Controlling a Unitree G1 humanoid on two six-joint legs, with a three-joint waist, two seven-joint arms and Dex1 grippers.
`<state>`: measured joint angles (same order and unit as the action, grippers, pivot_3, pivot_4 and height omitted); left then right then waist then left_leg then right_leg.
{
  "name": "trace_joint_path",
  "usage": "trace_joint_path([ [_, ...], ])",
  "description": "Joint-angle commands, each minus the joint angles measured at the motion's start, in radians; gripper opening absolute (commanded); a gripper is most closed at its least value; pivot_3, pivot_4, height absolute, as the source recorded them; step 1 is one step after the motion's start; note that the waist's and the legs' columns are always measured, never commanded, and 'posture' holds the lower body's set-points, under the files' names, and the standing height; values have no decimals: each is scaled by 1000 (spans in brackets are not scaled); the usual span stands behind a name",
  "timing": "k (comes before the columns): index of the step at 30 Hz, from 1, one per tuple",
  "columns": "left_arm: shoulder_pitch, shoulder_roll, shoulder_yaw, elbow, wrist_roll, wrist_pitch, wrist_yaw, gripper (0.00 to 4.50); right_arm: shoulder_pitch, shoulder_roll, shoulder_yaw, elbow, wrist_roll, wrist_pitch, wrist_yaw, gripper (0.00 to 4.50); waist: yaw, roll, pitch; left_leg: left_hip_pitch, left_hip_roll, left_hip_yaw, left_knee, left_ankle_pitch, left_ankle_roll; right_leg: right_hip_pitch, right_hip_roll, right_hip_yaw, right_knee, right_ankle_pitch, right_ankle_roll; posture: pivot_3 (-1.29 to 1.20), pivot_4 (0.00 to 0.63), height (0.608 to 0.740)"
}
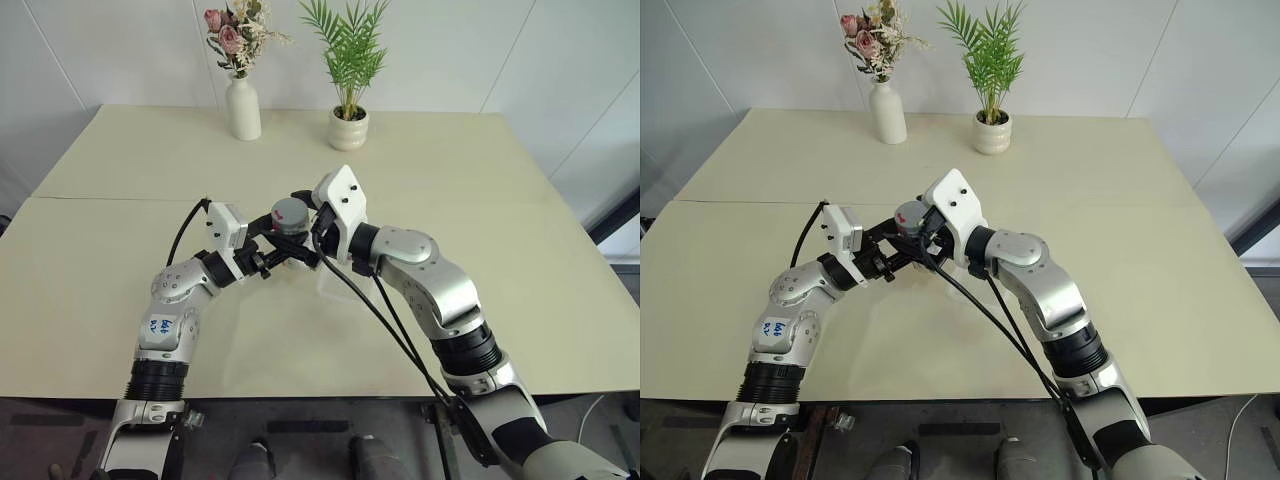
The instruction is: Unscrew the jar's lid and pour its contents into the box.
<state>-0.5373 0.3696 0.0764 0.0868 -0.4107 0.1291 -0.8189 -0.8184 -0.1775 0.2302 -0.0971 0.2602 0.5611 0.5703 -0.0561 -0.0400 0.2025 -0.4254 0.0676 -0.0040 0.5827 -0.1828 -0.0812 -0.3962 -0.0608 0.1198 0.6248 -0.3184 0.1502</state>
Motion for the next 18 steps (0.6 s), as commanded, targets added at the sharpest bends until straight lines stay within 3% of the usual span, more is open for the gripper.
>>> trace_joint_path([
  [1,0,48,3,-23,-47,16,-102,2374,9,-28,-39,-93,50,19,41,4500,0,0,0,0,0,0,0,0,0,0,0,0,0,0,0,0,150,740],
  [18,-86,61,0,144,-73,-32,-346,2374,55,-92,-76,-223,146,136,56,4500,0,0,0,0,0,0,-2,0,0,-1,0,0,-2,-1,-1,0,150,740],
])
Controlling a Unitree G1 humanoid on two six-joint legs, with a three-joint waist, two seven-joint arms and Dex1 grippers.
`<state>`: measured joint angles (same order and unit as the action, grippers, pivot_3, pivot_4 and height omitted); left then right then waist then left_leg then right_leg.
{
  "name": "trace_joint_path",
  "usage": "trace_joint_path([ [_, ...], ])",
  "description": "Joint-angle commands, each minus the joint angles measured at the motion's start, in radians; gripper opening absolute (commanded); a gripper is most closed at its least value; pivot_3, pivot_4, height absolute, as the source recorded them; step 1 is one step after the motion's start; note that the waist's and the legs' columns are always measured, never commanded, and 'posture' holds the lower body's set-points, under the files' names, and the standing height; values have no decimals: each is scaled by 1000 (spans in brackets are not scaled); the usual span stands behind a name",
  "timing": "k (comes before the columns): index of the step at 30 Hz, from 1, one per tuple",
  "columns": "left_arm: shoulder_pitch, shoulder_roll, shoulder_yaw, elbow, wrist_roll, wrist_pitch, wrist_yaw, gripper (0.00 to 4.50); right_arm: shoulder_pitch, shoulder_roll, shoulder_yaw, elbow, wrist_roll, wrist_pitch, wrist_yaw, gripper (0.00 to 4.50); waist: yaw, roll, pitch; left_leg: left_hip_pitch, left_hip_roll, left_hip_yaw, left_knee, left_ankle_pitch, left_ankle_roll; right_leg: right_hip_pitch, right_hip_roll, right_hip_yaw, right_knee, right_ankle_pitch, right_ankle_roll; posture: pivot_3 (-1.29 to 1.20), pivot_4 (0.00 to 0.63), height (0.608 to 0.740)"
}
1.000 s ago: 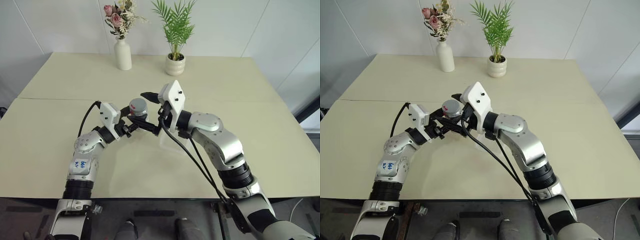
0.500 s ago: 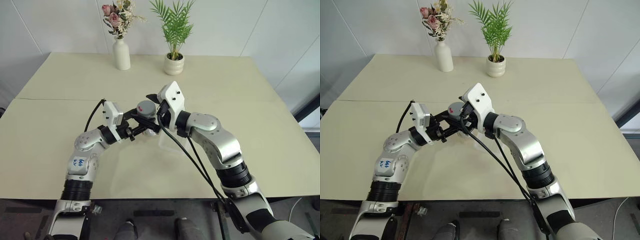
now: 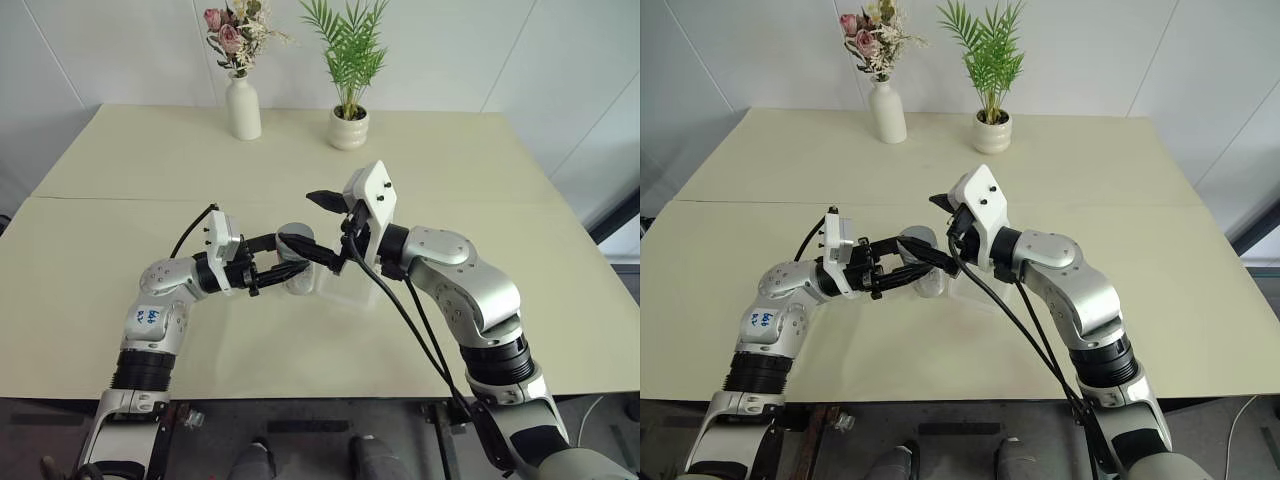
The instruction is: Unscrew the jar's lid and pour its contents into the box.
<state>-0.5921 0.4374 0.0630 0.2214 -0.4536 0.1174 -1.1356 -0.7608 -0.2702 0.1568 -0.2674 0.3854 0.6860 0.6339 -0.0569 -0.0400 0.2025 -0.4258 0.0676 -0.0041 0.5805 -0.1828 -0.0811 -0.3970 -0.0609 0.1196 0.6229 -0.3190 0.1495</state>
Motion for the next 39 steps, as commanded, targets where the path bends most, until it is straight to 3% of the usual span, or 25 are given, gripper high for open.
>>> trace_joint_path([
  [1,-36,-5,7,16,-37,-10,-53,2374,0,3,3,-59,24,22,-5,4500,1,0,0,0,0,0,0,0,0,0,0,0,0,0,0,0,150,740],
  [15,-96,-12,-5,79,-24,-13,-114,2374,6,-2,37,-89,19,62,-12,4500,1,0,0,-2,0,0,0,0,0,-1,0,-1,0,0,0,0,150,740],
  [30,-104,-17,6,86,-2,-31,-29,2374,27,29,43,-86,-26,65,-106,4500,1,0,0,-2,0,-1,0,0,0,-1,0,-1,0,0,0,0,150,740],
  [33,-106,-17,7,93,-3,-35,-32,2374,28,36,44,-82,-26,62,-108,3841,1,0,0,-2,0,0,0,0,0,-1,0,-1,0,0,0,0,150,740],
  [37,-108,-16,8,102,-3,-39,-38,2374,26,51,45,-78,-22,56,-109,2554,1,0,0,-2,0,-1,0,0,0,-1,0,-1,0,0,0,0,150,740],
  [39,-108,-16,8,105,-2,-41,-40,2374,27,54,47,-78,-22,57,-108,2554,1,0,0,-2,0,-1,0,0,0,-1,0,-1,0,0,0,0,150,740],
])
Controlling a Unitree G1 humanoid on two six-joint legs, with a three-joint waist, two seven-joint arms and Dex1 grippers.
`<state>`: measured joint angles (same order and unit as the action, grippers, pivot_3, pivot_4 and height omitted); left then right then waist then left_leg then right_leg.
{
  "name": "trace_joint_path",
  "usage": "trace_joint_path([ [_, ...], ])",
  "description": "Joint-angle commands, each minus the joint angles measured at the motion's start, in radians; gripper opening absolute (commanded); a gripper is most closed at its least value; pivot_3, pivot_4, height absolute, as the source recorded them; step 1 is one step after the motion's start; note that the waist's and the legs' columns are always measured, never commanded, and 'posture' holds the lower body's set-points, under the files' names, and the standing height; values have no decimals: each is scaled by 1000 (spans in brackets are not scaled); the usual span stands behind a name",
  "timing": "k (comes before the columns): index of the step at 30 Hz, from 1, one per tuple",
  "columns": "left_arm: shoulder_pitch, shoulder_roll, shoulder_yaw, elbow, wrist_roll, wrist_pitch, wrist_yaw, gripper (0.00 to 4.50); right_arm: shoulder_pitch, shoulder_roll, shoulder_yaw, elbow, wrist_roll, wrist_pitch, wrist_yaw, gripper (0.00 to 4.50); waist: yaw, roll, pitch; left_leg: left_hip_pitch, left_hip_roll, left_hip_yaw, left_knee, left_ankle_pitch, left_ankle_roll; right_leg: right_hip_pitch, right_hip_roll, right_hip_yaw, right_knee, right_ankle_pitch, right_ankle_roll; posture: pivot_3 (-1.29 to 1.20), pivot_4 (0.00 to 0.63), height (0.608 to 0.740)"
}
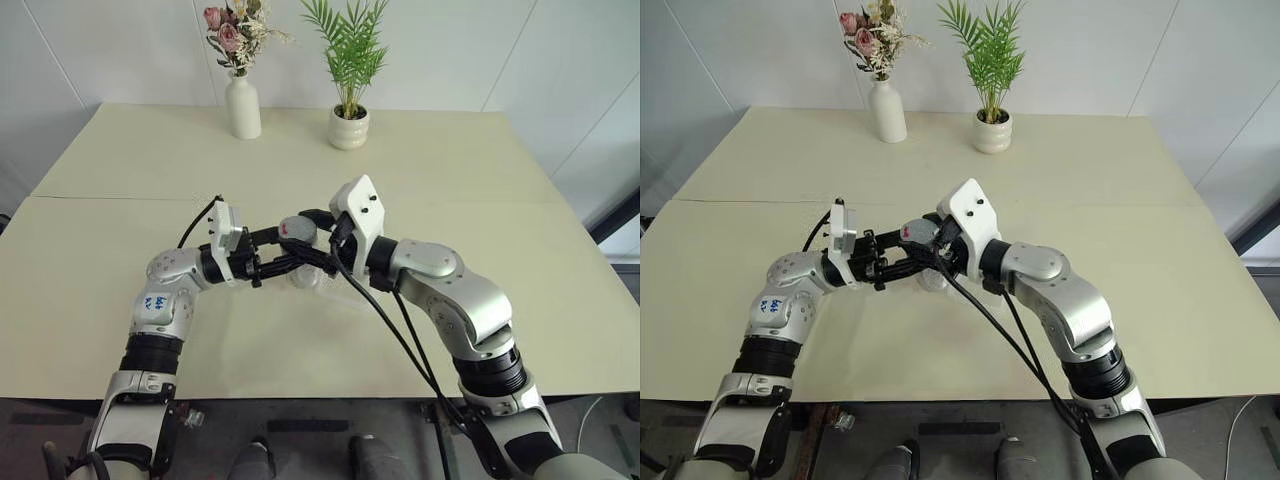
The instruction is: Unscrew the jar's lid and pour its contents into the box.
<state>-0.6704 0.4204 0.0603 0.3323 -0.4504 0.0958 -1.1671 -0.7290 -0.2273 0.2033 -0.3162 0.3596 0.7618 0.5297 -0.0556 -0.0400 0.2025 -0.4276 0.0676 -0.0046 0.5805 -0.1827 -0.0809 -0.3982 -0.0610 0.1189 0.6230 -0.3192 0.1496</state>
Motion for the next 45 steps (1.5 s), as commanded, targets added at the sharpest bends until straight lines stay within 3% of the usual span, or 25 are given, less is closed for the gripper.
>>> trace_joint_path([
  [1,-30,1,10,-4,-5,-20,-10,2374,-4,12,2,-29,5,-18,-2,2554,0,0,0,0,0,0,0,0,0,0,0,0,0,0,0,0,150,740],
  [8,-42,5,3,14,-14,-16,-52,2374,-17,-1,-12,-36,57,-47,85,2554,0,0,0,0,0,0,0,0,0,0,0,0,0,0,0,0,150,740],
  [17,-62,31,-36,17,-23,0,-218,2374,-120,-144,-13,36,162,-160,502,2554,-1,0,0,0,0,0,0,0,0,0,0,0,0,0,0,0,150,740],
  [28,-57,30,-113,-93,-48,96,-341,2374,-262,-167,-4,164,249,-133,821,2554,1,0,0,-1,0,0,1,0,0,0,0,-1,1,-1,1,0,150,740],
  [37,-50,50,-130,-135,-66,147,-357,2374,-263,-176,6,226,205,-163,905,2554,-1,1,0,-1,0,-1,4,0,0,0,0,-1,3,-1,1,0,150,740],
  [45,-18,84,-98,-167,-79,168,-325,2374,-192,-209,-35,183,197,-171,848,2554,-1,1,0,-1,0,-1,4,0,0,0,0,-1,3,-1,1,0,150,740],
])
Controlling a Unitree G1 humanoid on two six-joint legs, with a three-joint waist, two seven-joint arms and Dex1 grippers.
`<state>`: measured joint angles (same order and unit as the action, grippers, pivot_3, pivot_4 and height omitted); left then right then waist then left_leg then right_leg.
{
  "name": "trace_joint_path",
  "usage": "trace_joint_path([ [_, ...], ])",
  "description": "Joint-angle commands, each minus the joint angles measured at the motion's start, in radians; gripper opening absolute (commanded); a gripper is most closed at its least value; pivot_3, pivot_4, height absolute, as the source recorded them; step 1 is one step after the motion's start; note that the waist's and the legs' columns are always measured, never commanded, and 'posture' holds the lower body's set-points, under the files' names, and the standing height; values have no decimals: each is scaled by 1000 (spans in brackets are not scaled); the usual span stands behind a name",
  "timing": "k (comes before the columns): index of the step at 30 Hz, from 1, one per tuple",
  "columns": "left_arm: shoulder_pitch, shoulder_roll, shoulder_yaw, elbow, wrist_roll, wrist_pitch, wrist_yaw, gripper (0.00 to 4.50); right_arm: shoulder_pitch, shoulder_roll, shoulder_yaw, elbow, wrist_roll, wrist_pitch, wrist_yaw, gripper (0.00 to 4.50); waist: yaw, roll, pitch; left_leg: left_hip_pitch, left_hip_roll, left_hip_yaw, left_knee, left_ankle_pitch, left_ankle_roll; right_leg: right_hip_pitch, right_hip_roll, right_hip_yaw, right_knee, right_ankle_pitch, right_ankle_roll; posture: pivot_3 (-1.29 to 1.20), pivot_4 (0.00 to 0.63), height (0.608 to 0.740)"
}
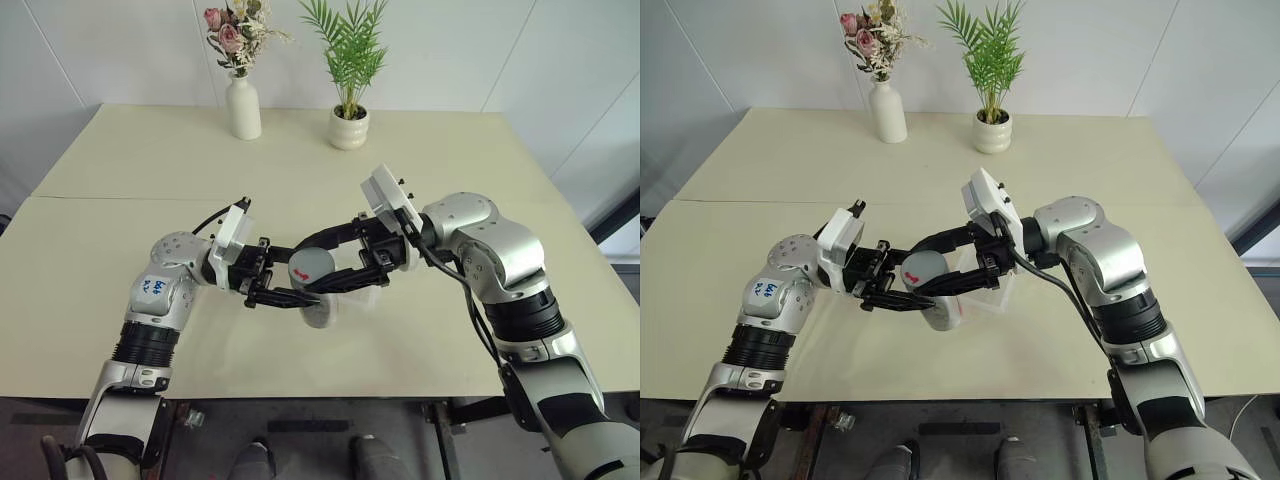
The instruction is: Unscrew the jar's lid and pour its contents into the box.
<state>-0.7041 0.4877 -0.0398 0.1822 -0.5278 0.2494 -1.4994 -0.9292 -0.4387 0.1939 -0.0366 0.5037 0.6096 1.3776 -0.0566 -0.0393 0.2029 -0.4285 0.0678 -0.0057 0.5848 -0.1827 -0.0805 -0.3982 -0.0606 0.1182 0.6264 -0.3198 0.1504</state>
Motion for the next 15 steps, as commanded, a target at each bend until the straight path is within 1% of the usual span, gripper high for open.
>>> trace_joint_path([
  [1,18,19,8,-17,-1,12,13,2374,22,-6,-25,-112,53,-6,-10,2554,1,0,0,0,0,0,0,0,0,0,0,0,0,0,0,0,150,740],
  [3,21,21,18,-18,-3,11,25,2374,42,-18,-22,-135,54,13,-28,2554,1,0,0,0,0,0,0,0,0,0,0,0,0,0,0,0,150,740],
  [5,25,19,28,-21,-7,7,35,2374,63,-26,-20,-157,53,16,-45,3330,1,0,0,0,0,0,0,0,0,0,0,0,0,0,0,0,150,740],
  [6,27,18,31,-24,-9,6,40,2374,71,-28,-19,-165,53,13,-53,3572,1,0,0,0,0,0,0,0,0,0,0,0,0,0,0,0,150,740],
  [8,30,13,39,-29,-18,2,45,2374,79,-28,-25,-176,54,4,-67,4275,0,0,0,0,0,0,0,0,0,0,0,0,0,0,0,0,150,740],
  [9,30,10,44,-31,-23,0,46,2374,81,-26,-30,-179,54,-1,-75,4467,0,0,0,0,0,0,0,0,0,0,0,0,0,0,0,0,150,740],
  [15,41,2,60,-48,-31,-10,64,2374,90,-31,-43,-189,52,-35,-112,4467,1,0,0,0,0,0,1,0,0,0,0,0,0,0,0,0,150,740],
])
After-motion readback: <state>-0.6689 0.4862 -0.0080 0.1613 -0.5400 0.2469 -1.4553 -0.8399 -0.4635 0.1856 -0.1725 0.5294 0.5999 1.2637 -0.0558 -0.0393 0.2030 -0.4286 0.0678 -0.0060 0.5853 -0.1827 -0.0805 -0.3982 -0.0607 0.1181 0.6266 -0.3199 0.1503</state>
